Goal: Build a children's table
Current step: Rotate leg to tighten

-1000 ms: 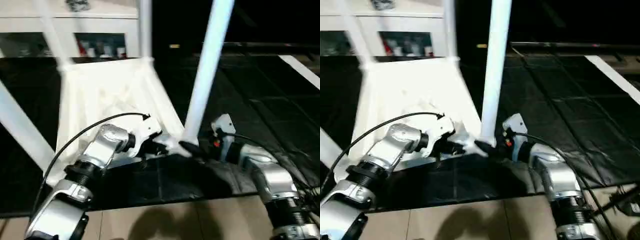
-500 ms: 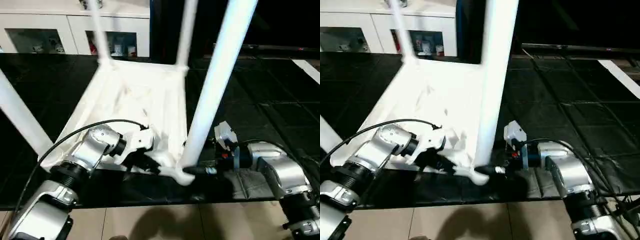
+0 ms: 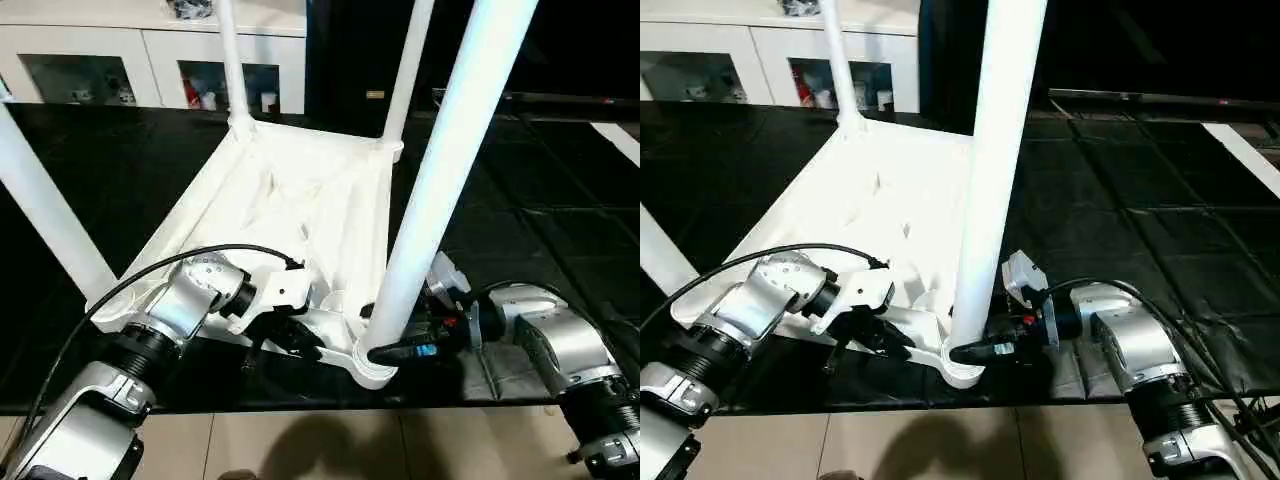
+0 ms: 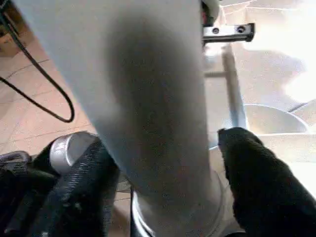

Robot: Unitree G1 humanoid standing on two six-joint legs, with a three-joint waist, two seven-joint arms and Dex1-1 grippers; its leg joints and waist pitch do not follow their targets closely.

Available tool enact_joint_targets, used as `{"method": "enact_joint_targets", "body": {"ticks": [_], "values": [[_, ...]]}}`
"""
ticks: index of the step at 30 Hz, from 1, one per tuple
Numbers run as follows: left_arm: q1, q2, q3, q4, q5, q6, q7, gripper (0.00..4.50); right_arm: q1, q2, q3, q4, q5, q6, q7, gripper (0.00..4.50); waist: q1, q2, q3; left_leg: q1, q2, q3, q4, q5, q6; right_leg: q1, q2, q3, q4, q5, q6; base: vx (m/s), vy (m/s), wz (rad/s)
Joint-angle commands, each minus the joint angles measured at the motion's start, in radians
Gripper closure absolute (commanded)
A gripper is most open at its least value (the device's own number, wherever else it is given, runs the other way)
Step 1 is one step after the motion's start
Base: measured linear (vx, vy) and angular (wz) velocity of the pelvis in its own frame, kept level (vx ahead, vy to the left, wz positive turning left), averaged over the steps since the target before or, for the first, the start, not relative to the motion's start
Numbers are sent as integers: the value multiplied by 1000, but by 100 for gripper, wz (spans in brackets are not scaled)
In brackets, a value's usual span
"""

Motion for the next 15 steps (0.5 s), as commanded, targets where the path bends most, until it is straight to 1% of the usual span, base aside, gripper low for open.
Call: {"method": "enact_joint_targets", "body": {"ticks": [1, 2, 3, 4, 7, 9, 10, 11, 12, 13, 15], "values": [[7, -5, -35, -33, 0, -12, -44, 450, -19, -7, 3, 2, 9, 5, 2, 178, -7, -5, -62, 3, 27, 3, -56, -178, 44, 54, -62, 44, -69, -220, -196, 0, 0, 0], [8, -5, -35, -33, 0, -12, -43, 450, -19, -8, 4, 2, 10, 5, 3, 178, -6, -5, -63, 4, 27, 3, -56, -178, 43, 54, -62, 44, -69, -221, -195, 0, 0, 0], [8, -5, -36, -31, 1, -13, -41, 450, -19, -8, 5, 1, 12, 7, 5, 190, -6, -3, -63, 5, 27, 2, -56, -177, 43, 54, -62, 44, -69, -220, -196, 0, 0, 0], [7, -5, -37, -30, 1, -13, -39, 450, -18, -8, 6, 1, 14, 9, 7, 190, -6, -5, -63, 5, 27, 3, -55, -176, 44, 54, -61, 44, -69, -216, -196, 0, 0, 0], [6, -6, -35, -27, 2, -14, -31, 450, -15, -6, 6, -2, 17, 11, 8, 220, -7, -5, -63, 4, 27, 3, -55, -175, 44, 54, -61, 43, -68, -215, -197, 0, 0, 0], [5, -7, -34, -24, 3, -14, -28, 450, -13, -3, 5, -4, 19, 14, 8, 225, -6, -4, -63, 4, 27, 2, -55, -177, 42, 54, -62, 44, -68, -219, -196, 0, 0, 0], [5, -9, -31, -20, 5, -13, -18, 450, -8, 4, -2, -10, 27, 23, 1, 229, -6, -3, -63, 4, 26, 2, -55, -178, 41, 54, -61, 44, -69, -222, -195, 0, 0, 0], [6, -10, -29, -19, 6, -10, -10, 450, -4, 9, -7, -15, 33, 30, -4, 233, -6, 2, -63, 5, 27, 2, -56, -181, 39, 53, -61, 44, -69, -223, -196, 0, 0, 0], [9, -18, -20, -21, 0, 8, 6, 450, 4, 17, -14, -26, 40, 35, -18, 235, -7, -2, -62, 4, 26, 2, -56, -189, 37, 53, -61, 43, -70, -229, -194, 0, 0, 0], [11, -24, -13, -23, -5, 22, 18, 450, 10, 22, -19, -33, 45, 38, -28, 236, -6, 0, -60, 6, 27, 2, -57, -200, 32, 53, -62, 44, -73, -246, -191, 0, 0, 0], [12, -41, 4, -28, -11, 71, 59, 450, 26, 39, -31, -50, 52, 46, -68, 238, -8, -2, -59, 6, 27, 1, -59, -214, 25, 52, -62, 44, -75, -278, -180, 0, 0, 0]]}}
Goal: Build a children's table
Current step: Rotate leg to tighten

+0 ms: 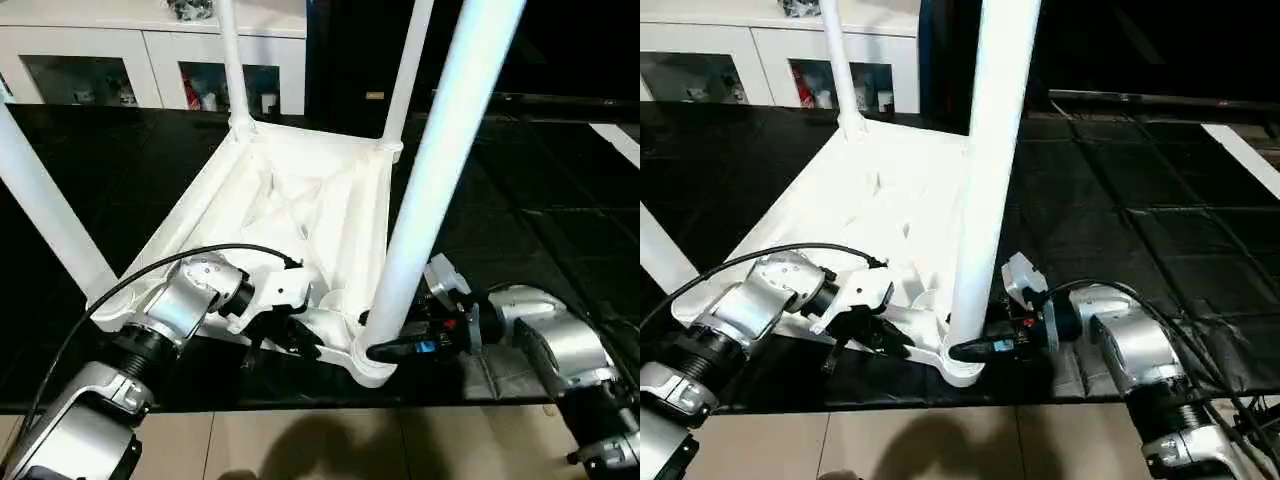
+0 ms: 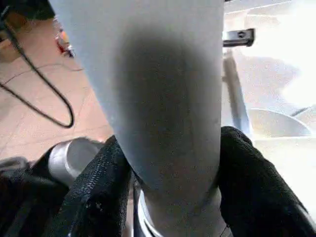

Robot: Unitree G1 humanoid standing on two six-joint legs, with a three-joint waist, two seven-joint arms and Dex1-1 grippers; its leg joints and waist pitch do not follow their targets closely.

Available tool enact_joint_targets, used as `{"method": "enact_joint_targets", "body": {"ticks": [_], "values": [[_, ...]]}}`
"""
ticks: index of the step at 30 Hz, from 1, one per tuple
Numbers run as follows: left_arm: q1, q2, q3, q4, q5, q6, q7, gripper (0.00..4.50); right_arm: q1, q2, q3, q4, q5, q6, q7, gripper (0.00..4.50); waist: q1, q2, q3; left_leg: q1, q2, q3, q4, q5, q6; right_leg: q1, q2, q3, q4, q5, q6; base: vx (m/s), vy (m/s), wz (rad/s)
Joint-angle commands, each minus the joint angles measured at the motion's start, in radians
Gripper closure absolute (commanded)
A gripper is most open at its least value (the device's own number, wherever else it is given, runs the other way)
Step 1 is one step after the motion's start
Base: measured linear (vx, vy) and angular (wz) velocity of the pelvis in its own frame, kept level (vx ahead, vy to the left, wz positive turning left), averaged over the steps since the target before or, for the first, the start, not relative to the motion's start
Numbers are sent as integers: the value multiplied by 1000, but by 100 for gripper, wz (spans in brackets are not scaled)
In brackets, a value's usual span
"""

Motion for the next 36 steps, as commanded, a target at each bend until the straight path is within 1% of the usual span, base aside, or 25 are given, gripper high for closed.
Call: {"method": "enact_joint_targets", "body": {"ticks": [1, 2, 3, 5, 6, 7, 8, 9, 11, 12, 13, 14, 16, 18, 19, 20, 21, 23, 24, 27, 29, 30, 31, 34, 36], "values": [[6, -71, 21, -17, -19, 93, 103, 450, 18, 67, -29, -12, -7, 6, -163, 239, -10, -3, -57, 5, 26, 0, -63, -230, 22, 49, -63, 43, -82, -312, -172, 0, 0, 0], [5, -74, 23, -17, -20, 99, 109, 450, 19, 71, -30, -11, -11, 4, -175, 239, -11, -4, -54, 6, 26, 1, -64, -239, 15, 47, -63, 44, -85, -332, -165, 0, 0, 0], [5, -90, 35, -17, -27, 125, 136, 450, 24, 93, -36, -3, -34, -7, -238, 241, -14, -3, -53, 8, 22, -4, -66, -262, 5, 46, -65, 42, -90, -392, -150, 0, 0, 0], [-6, -142, 66, -8, -31, 199, 236, 450, 24, 170, -52, 22, -77, -10, -409, 244, -34, -5, -53, 1, 18, -9, -70, -269, -14, 50, -65, 38, -94, -440, -122, 0, 0, 0], [-7, -145, 68, -7, -30, 203, 242, 450, 24, 175, -53, 22, -78, -9, -417, 247, -41, -4, -51, -4, 18, -10, -72, -272, -18, 51, -64, 37, -94, -452, -116, 0, 0, 0], [-15, -164, 78, 2, -29, 220, 277, 450, 18, 203, -57, 28, -87, -6, -466, 249, -51, -3, -50, -5, 14, -13, -71, -285, -19, 53, -65, 33, -102, -501, -96, 0, 0, 0], [-19, -175, 83, 8, -28, 231, 300, 450, 14, 220, -59, 31, -93, -3, -497, 249, -57, -6, -52, -5, 12, -11, -69, -285, -17, 52, -65, 33, -105, -511, -89, 0, 0, 0], [-29, -197, 96, 20, -33, 243, 334, 450, 2, 247, -63, 40, -102, 5, -543, 252, -68, -6, -54, -4, 11, -10, -66, -273, -5, 48, -64, 35, -108, -499, -89, 0, 0, 0], [-46, -234, 119, 41, -37, 264, 399, 450, -25, 291, -72, 61, -116, 18, -628, 253, -75, -6, -53, -1, 9, -9, -64, -279, 5, 44, -61, 35, -109, -496, -95, 0, 0, 0], [-66, -273, 146, 65, -38, 285, 475, 450, -58, 335, -86, 92, -135, 23, -719, 253, -80, -5, -53, -3, 7, -7, -63, -268, 10, 45, -58, 35, -108, -487, -99, 0, 0, 0], [-81, -299, 163, 84, -34, 293, 530, 450, -87, 368, -97, 121, -151, 21, -790, 254, -88, -1, -53, -1, 6, -8, -62, -271, -3, 39, -56, 34, -107, -493, -104, 0, 0, 0], [-96, -325, 180, 101, -26, 291, 593, 450, -120, 405, -114, 155, -168, 22, -873, 254, -92, -2, -57, -2, 4, -10, -60, -262, -6, 45, -57, 32, -106, -490, -103, 0, 0, 0], [-101, -335, 188, 105, -24, 291, 615, 450, -131, 417, -119, 165, -176, 24, -899, 254, -93, -1, -57, -4, 7, -8, -62, -244, 7, 44, -56, 36, -104, -434, -113, 0, 0, 0], [-106, -348, 195, 101, -22, 294, 633, 450, -147, 437, -116, 175, -185, 23, -912, 254, -91, -1, -62, -5, 9, -6, -60, -212, 20, 48, -54, 40, -94, -338, -138, 0, 0, 0], [-106, -348, 195, 101, -22, 294, 633, 450, -147, 437, -116, 175, -185, 23, -912, 219, -90, -1, -63, -6, 9, -5, -60, -198, 26, 51, -54, 40, -90, -302, -148, 0, 0, 0], [-106, -346, 190, 96, -17, 288, 629, 450, -145, 433, -100, 173, -189, 6, -880, 219, -90, -4, -64, -8, 9, -3, -57, -171, 38, 54, -53, 42, -84, -238, -166, 0, 0, 0], [-101, -341, 187, 90, -19, 284, 618, 450, -141, 429, -90, 171, -198, -7, -875, 198, -87, -2, -65, -8, 9, -2, -55, -152, 48, 56, -54, 42, -80, -198, -180, 0, 0, 0], [-91, -333, 182, 77, -25, 274, 591, 450, -132, 433, -89, 170, -191, -16, -857, 182, -85, -1, -66, -10, 8, 0, -54, -124, 64, 61, -54, 43, -75, -144, -200, 0, 0, 0], [-87, -330, 179, 73, -25, 275, 582, 450, -127, 433, -90, 164, -186, -12, -849, 163, -85, -5, -65, -9, 9, 0, -56, -125, 66, 61, -55, 42, -76, -148, -201, 0, 0, 0], [-77, -315, 169, 68, -18, 269, 561, 450, -108, 423, -86, 144, -180, -20, -825, 135, -84, -1, -61, -7, 10, 0, -57, -150, 62, 60, -57, 42, -81, -203, -194, 0, 0, 0], [-72, -302, 164, 65, -16, 263, 544, 450, -95, 409, -88, 129, -171, -31, -803, 129, -85, -1, -60, -6, 11, 0, -59, -169, 57, 58, -57, 43, -85, -238, -182, 0, 0, 0], [-63, -279, 161, 57, -24, 235, 497, 450, -72, 382, -100, 100, -148, -39, -761, 104, -85, -4, -59, -5, 11, -1, -60, -178, 55, 58, -57, 42, -88, -258, -175, 0, 0, 0], [-60, -271, 161, 54, -28, 224, 479, 450, -64, 372, -105, 89, -139, -39, -746, 104, -81, -3, -59, -5, 12, -1, -61, -186, 60, 59, -57, 43, -91, -275, -165, 0, 0, 0], [-49, -237, 152, 49, -35, 197, 411, 450, -37, 322, -116, 64, -125, -56, -668, 77, -81, 1, -59, -2, 16, -2, -62, -188, 60, 55, -58, 44, -88, -261, -174, 0, 0, 0], [-42, -215, 141, 46, -34, 172, 369, 450, -26, 290, -118, 53, -121, -65, -626, 59, -74, 2, -58, -2, 16, -1, -61, -188, 60, 55, -58, 45, -87, -256, -179, 0, 0, 0]]}}
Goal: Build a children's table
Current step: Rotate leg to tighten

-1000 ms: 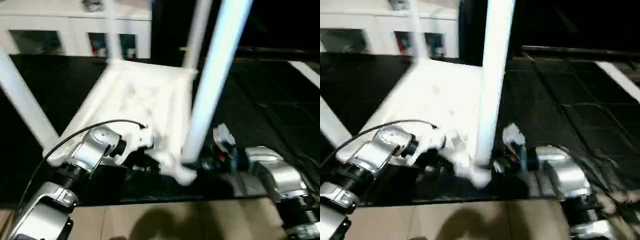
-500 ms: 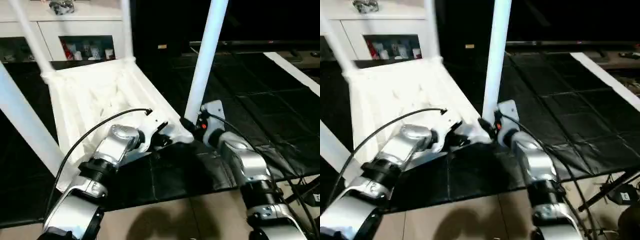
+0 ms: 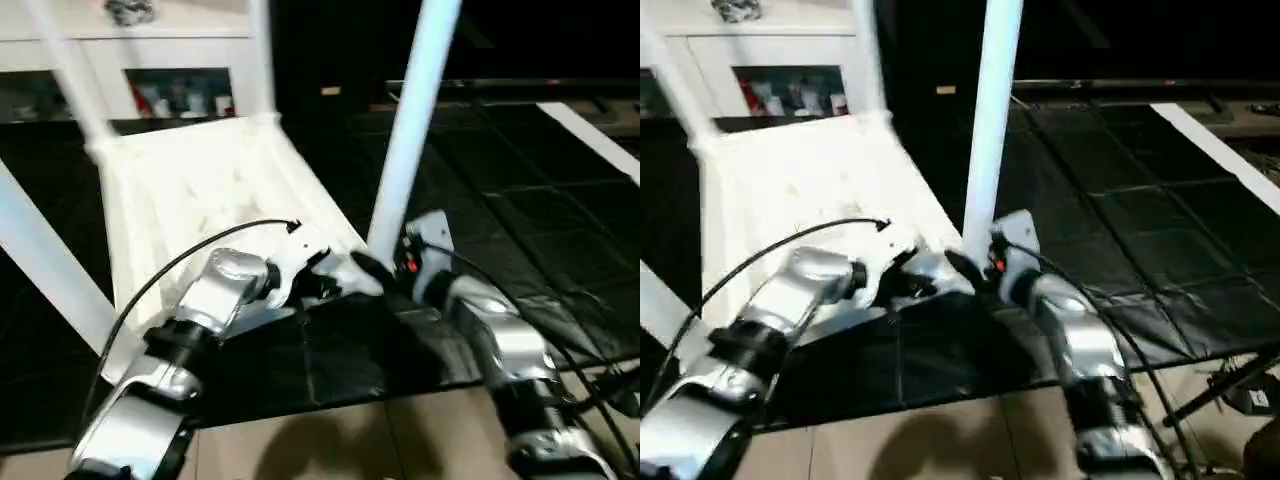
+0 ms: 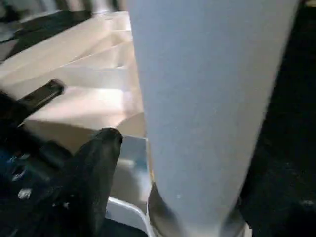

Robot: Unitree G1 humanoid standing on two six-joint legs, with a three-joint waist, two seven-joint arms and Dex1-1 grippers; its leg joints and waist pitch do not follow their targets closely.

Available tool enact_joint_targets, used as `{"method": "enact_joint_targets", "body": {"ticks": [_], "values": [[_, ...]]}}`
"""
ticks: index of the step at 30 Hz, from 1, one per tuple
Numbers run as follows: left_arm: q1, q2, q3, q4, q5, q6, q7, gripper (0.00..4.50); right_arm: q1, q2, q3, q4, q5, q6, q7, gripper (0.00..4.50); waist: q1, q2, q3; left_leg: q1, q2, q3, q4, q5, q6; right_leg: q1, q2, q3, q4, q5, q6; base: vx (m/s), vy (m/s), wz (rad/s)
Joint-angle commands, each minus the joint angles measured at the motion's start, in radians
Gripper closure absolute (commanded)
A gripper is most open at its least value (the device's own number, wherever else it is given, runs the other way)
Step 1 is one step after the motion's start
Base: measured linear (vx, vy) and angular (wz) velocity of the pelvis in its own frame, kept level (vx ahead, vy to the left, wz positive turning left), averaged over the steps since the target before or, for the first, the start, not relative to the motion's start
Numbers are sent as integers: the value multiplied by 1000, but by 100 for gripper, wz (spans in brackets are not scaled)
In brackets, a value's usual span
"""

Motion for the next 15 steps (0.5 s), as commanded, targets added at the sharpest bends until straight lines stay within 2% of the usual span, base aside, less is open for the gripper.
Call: {"method": "enact_joint_targets", "body": {"ticks": [1, 2, 3, 4, 5, 7, 11, 13, 14, 15], "values": [[5, -10, -24, -45, -72, -74, -101, 450, 13, -16, 57, -37, 26, -13, 104, 53, 9, -5, -58, -6, 17, 1, -55, -179, 64, 61, -59, 46, -84, -245, -175, 0, 0, 0], [12, 16, -38, -52, -72, -98, -154, 450, 21, -62, 55, -47, 31, -26, 164, 45, 13, -5, -59, -3, 20, -1, -56, -177, 63, 60, -60, 45, -83, -235, -180, 0, 0, 0], [12, 16, -38, -52, -72, -98, -154, 450, 22, -62, 55, -47, 31, -26, 164, 45, 13, -5, -59, -3, 20, -1, -56, -177, 63, 60, -60, 45, -83, -235, -180, 0, 0, 0], [15, 35, -51, -54, -69, -119, -192, 450, 25, -93, 51, -54, 44, -28, 213, 22, 18, -2, -59, 1, 21, 2, -54, -182, 68, 56, -60, 47, -82, -221, -194, 0, 0, 0], [15, 35, -51, -54, -69, -119, -192, 450, 25, -93, 51, -54, 44, -28, 213, 22, 24, -1, -59, 4, 23, 3, -54, -181, 66, 54, -60, 48, -80, -205, -201, 0, 0, 0], [23, 70, -79, -60, -53, -169, -260, 450, 27, -152, 62, -62, 63, -16, 317, 22, 31, 1, -58, 6, 24, 3, -56, -194, 63, 54, -59, 47, -77, -199, -207, 0, 0, 0], [32, 113, -121, -61, -33, -231, -347, 450, 28, -223, 100, -59, 79, -29, 468, 22, 41, -3, -59, 2, 25, 4, -54, -192, 62, 57, -59, 46, -75, -189, -209, 0, 0, 0], [33, 119, -128, -61, -33, -241, -361, 450, 27, -232, 108, -55, 81, -32, 488, 22, 46, -3, -59, -1, 26, 3, -54, -184, 63, 59, -61, 45, -73, -192, -206, 0, 0, 0], [34, 126, -136, -63, -33, -248, -379, 450, 26, -239, 116, -51, 87, -27, 515, 22, 48, -7, -60, -1, 26, 4, -53, -179, 64, 59, -62, 45, -72, -194, -205, 0, 0, 0], [35, 130, -141, -64, -34, -253, -393, 450, 24, -244, 122, -49, 93, -24, 534, 22, 51, -5, -60, -1, 26, 3, -53, -174, 64, 59, -63, 45, -72, -194, -205, 0, 0, 0]]}}
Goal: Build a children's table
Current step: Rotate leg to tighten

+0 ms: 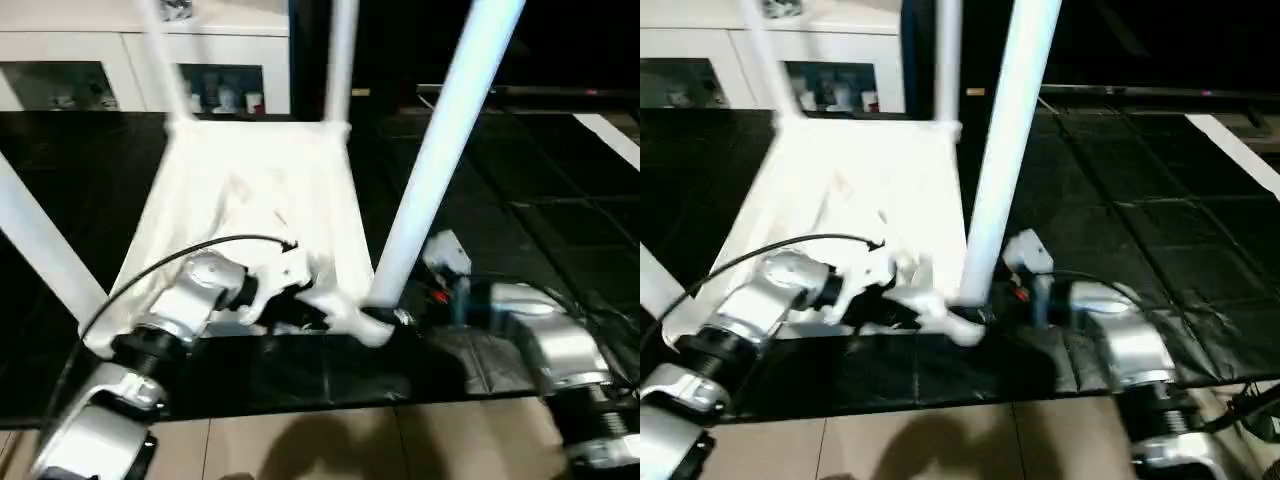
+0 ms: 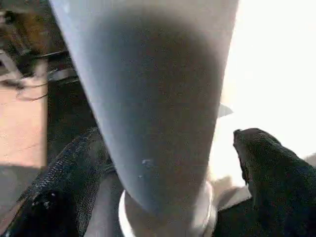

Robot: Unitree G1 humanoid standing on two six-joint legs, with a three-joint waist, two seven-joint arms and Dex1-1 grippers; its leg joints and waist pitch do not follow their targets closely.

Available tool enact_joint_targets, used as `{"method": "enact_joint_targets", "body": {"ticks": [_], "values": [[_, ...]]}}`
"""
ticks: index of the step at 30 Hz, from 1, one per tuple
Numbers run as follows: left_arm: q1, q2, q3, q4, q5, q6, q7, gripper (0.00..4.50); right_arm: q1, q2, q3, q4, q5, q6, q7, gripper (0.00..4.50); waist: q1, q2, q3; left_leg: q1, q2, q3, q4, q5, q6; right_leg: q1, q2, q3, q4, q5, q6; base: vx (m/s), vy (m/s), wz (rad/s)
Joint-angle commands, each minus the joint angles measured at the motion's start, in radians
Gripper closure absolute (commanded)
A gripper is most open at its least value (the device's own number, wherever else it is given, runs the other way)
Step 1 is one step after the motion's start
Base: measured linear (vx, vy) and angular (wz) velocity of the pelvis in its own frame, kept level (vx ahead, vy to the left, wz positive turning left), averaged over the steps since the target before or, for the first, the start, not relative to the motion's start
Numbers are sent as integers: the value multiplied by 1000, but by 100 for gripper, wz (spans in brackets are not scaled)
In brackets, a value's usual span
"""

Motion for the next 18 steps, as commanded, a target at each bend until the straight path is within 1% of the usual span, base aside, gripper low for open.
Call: {"method": "enact_joint_targets", "body": {"ticks": [1, 2, 3, 4, 5, 6, 7, 11, 12, 13, 17, 18], "values": [[-1, -7, -49, -38, -9, -28, -77, 450, -3, -12, 14, 1, 17, 0, 52, 22, -2, -7, -62, 1, 26, 4, -56, -172, 64, 57, -61, 45, -71, -191, -206, 0, 0, 0], [-1, -1, -54, -39, -12, -37, -96, 450, -3, -21, 25, 4, 25, 2, 90, 22, 0, -6, -62, 2, 26, 4, -56, -171, 63, 56, -61, 44, -70, -193, -207, 0, 0, 0], [-1, 2, -57, -39, -12, -43, -106, 450, -4, -27, 31, 7, 28, 1, 110, 22, 1, -11, -62, 1, 26, 4, -56, -170, 65, 57, -61, 44, -70, -192, -206, 0, 0, 0], [-1, 9, -63, -41, -11, -53, -120, 450, -6, -33, 39, 12, 32, 2, 134, 38, 3, -7, -62, 1, 27, 4, -56, -170, 66, 57, -62, 44, -70, -196, -207, 0, 0, 0], [0, 12, -66, -42, -10, -60, -128, 450, -7, -35, 41, 14, 35, 6, 143, 48, 4, -7, -61, 1, 27, 4, -56, -172, 64, 56, -61, 44, -71, -200, -206, 0, 0, 0], [0, 12, -66, -42, -10, -60, -128, 450, -7, -35, 41, 14, 35, 6, 143, 56, 4, -8, -61, 1, 27, 4, -57, -174, 63, 56, -62, 44, -71, -204, -205, 0, 0, 0], [0, 15, -68, -42, -10, -66, -135, 450, -9, -38, 45, 17, 36, 8, 156, 59, 6, -12, -61, 1, 27, 3, -57, -177, 60, 56, -62, 44, -71, -212, -201, 0, 0, 0], [0, 20, -73, -36, -8, -84, -142, 450, -12, -47, 55, 24, 37, 8, 186, 98, 10, -11, -60, 1, 28, 3, -57, -182, 54, 55, -63, 44, -73, -237, -194, 0, 0, 0], [0, 21, -74, -31, -7, -91, -145, 450, -14, -51, 58, 32, 35, 6, 192, 98, 10, -15, -60, 2, 27, 3, -57, -182, 52, 54, -63, 44, -73, -238, -191, 0, 0, 0], [-1, 22, -74, -29, -6, -93, -146, 450, -15, -53, 60, 35, 33, 5, 195, 110, 11, -14, -61, 2, 27, 3, -57, -182, 52, 54, -64, 44, -72, -240, -190, 0, 0, 0], [-2, 27, -78, -25, -6, -101, -156, 450, -17, -55, 64, 43, 36, 3, 210, 155, 16, -14, -62, 1, 27, 4, -55, -166, 55, 54, -62, 44, -69, -218, -193, 0, 0, 0], [-2, 29, -79, -23, -5, -102, -159, 450, -18, -56, 66, 44, 36, 2, 213, 155, 18, -15, -63, 1, 27, 4, -55, -161, 55, 55, -62, 44, -68, -209, -195, 0, 0, 0]]}}
